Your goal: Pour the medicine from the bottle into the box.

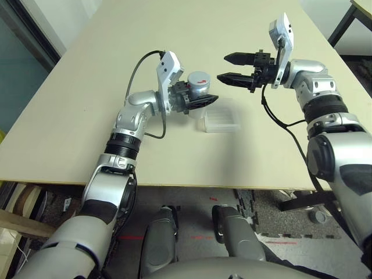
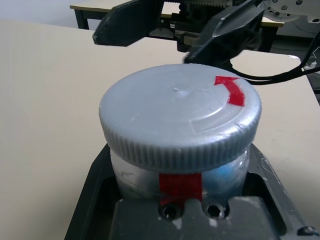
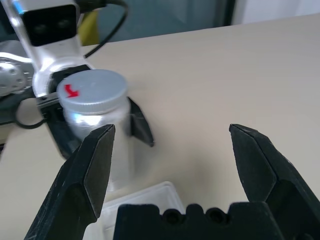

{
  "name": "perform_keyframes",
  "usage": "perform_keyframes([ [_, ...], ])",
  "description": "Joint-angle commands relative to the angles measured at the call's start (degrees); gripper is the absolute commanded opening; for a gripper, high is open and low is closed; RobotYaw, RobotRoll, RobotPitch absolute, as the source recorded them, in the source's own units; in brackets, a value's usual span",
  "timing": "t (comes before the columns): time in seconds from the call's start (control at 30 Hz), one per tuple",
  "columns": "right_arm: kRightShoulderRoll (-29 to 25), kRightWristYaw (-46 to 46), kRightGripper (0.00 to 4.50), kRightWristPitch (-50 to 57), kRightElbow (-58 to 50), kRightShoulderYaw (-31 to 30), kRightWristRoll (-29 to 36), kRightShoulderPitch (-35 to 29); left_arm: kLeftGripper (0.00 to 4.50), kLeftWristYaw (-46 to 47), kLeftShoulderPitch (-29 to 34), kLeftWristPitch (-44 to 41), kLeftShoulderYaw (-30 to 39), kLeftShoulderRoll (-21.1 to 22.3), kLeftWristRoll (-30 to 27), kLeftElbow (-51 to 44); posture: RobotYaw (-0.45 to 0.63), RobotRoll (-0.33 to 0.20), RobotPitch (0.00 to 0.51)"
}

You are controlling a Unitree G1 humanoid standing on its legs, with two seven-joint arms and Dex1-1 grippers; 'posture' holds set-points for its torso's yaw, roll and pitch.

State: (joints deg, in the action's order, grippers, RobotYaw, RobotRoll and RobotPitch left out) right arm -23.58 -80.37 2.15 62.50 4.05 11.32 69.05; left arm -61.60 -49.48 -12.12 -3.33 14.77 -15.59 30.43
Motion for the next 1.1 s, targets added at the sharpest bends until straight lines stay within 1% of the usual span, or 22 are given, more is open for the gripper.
perform_keyframes([
  [0.03, 0.52, -4.41, 4.50, 2.80, -2.28, -0.07, 1.53, 0.01, 2.63, -0.36, -0.64, 0.55, -0.14, 0.38, 0.27, 0.94, -0.16, 0.000, 0.147],
  [0.2, 2.62, -6.38, 4.50, 5.17, -5.71, -0.65, 2.33, -0.80, 2.63, -0.32, -0.87, 0.47, -0.28, 0.06, 0.22, 0.85, -0.16, 0.000, 0.146],
  [0.4, 5.54, -5.37, 4.50, 5.88, -7.65, -0.72, 2.55, -1.17, 2.63, -0.34, -1.96, 1.07, -0.59, -0.79, 0.46, 2.03, -0.17, 0.000, 0.143],
  [0.63, 6.94, -3.53, 4.50, 4.58, -7.44, -1.31, 1.73, -1.18, 2.63, -0.57, -2.76, 1.61, -0.62, -1.03, 0.55, 3.09, -0.17, 0.000, 0.139],
  [0.7, 7.18, -2.07, 4.12, 3.78, -7.00, -1.13, 1.61, -1.11, 2.63, -0.64, -2.77, 1.66, -0.63, -0.97, 0.56, 3.09, -0.17, 0.000, 0.139],
  [0.77, 7.28, -1.42, 3.57, 3.41, -6.85, -0.96, 1.79, -1.11, 2.63, -0.70, -2.67, 1.60, -0.65, -0.87, 0.56, 2.93, -0.17, 0.000, 0.139],
  [0.83, 7.45, -0.98, 2.77, 3.94, -6.84, -0.11, 2.75, -0.92, 2.63, -0.77, -2.43, 1.49, -0.72, -0.75, 0.54, 2.68, -0.16, 0.000, 0.138],
  [0.87, 7.53, -0.81, 2.57, 4.47, -6.86, 0.41, 3.33, -0.75, 2.63, -0.78, -2.34, 1.49, -0.74, -0.71, 0.54, 2.64, -0.17, 0.000, 0.139],
  [0.93, 7.58, -0.67, 2.57, 5.26, -7.00, 1.02, 4.11, -0.54, 2.63, -0.78, -2.25, 1.51, -0.76, -0.67, 0.54, 2.60, -0.17, 0.000, 0.138],
  [1.1, 7.35, 1.27, 2.57, 15.50, -9.24, 7.51, 12.27, 0.59, 2.63, -0.64, -1.92, 1.54, -0.64, -0.54, 0.54, 2.70, -0.16, 0.000, 0.139],
])
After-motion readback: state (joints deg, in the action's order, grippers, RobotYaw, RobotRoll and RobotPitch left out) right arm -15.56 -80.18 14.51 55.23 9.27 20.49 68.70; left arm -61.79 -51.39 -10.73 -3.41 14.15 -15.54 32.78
